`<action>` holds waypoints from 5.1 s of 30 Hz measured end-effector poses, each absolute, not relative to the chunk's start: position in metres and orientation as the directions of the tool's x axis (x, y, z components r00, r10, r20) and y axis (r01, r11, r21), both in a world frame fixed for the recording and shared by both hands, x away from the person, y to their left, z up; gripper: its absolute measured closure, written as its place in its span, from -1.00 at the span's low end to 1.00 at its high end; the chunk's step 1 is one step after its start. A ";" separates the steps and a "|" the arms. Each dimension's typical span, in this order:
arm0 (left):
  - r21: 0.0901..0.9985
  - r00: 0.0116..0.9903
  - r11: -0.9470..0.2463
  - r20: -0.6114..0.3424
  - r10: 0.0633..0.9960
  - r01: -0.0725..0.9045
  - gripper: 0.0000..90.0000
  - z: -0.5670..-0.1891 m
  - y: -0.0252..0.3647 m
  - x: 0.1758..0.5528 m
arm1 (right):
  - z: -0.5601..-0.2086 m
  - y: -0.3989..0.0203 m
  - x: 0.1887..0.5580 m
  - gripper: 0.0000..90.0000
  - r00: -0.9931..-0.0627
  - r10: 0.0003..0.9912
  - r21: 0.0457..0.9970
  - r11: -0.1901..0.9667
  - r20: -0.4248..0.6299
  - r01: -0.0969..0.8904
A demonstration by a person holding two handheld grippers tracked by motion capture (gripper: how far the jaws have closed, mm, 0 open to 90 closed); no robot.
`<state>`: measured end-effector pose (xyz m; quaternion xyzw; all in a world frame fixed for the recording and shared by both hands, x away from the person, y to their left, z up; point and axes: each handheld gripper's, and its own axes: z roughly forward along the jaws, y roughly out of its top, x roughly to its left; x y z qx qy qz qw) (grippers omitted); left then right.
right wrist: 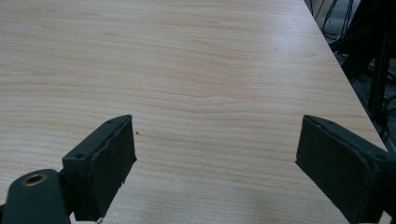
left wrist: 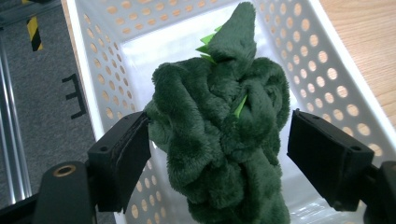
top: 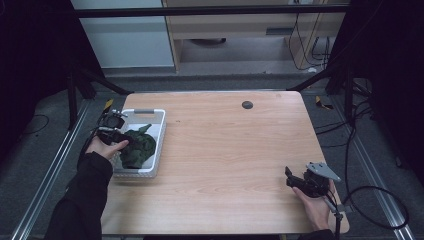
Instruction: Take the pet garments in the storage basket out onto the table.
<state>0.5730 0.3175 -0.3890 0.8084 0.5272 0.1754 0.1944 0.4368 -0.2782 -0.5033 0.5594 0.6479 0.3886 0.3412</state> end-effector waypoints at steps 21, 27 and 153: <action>0.413 0.406 -0.400 0.079 0.911 0.818 -0.29 -0.408 0.314 0.585 | -0.504 -0.278 0.437 -0.74 -0.144 0.990 0.882 0.077 -0.010 0.466; 0.388 0.418 -0.412 0.075 0.905 0.824 -0.05 -0.411 0.311 0.587 | -0.504 -0.278 0.437 -0.74 -0.146 0.989 0.881 0.077 -0.010 0.466; 0.414 0.944 -0.883 0.134 0.301 0.223 0.54 -0.305 0.124 0.477 | -0.505 -0.276 0.437 -0.74 -0.160 0.987 0.882 0.098 -0.026 0.461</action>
